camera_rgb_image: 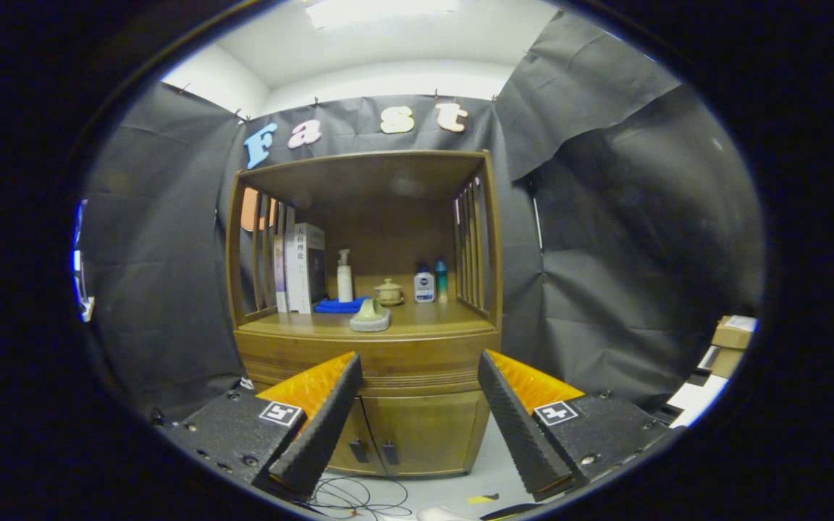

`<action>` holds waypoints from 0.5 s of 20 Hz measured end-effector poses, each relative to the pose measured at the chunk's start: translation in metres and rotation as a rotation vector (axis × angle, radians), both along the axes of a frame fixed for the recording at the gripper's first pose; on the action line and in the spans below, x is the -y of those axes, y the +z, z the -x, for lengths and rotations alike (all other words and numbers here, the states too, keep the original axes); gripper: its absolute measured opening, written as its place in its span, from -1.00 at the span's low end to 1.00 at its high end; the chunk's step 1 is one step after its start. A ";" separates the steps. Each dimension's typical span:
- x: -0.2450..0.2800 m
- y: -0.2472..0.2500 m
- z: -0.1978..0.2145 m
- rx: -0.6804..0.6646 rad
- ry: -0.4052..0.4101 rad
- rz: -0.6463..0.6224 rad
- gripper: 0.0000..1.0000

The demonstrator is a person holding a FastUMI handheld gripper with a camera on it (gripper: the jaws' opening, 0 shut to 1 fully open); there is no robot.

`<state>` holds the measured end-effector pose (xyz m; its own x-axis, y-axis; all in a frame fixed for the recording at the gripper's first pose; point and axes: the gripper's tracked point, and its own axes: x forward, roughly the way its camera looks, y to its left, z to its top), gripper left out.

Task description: Pull open the drawer, take out the items inside it, and place them on the countertop above the cabinet.

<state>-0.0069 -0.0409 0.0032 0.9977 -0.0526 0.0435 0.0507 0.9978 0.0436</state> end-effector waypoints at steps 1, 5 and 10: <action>0.002 -0.003 0.003 -0.003 -0.001 0.003 1.00; 0.008 -0.009 0.005 -0.019 -0.008 0.012 1.00; 0.004 -0.010 0.005 -0.023 0.009 0.004 1.00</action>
